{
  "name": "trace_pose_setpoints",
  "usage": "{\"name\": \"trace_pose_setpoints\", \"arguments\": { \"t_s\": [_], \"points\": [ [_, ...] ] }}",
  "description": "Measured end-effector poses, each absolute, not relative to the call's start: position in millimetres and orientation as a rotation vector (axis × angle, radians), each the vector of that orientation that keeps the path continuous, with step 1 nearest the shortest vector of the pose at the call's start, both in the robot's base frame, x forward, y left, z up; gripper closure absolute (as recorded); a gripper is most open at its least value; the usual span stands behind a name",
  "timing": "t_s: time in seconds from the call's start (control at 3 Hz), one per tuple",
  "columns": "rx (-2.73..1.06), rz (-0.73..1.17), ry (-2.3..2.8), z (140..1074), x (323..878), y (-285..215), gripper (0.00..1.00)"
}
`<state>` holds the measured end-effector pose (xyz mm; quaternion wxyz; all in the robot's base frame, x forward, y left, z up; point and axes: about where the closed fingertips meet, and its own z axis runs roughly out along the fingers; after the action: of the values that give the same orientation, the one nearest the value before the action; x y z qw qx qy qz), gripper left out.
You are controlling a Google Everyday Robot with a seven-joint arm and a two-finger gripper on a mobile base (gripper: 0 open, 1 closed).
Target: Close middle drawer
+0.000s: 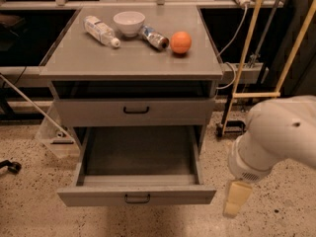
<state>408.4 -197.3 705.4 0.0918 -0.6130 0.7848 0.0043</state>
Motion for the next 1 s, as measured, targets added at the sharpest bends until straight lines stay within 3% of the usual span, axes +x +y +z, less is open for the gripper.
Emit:
{"name": "trace_pose_setpoints", "arguments": {
  "t_s": [0.33, 1.0],
  "points": [
    [-1.913, 0.030, 2.374, 627, 384, -198, 0.00],
    [-1.945, 0.090, 2.385, 590, 386, -193, 0.00]
  ]
}}
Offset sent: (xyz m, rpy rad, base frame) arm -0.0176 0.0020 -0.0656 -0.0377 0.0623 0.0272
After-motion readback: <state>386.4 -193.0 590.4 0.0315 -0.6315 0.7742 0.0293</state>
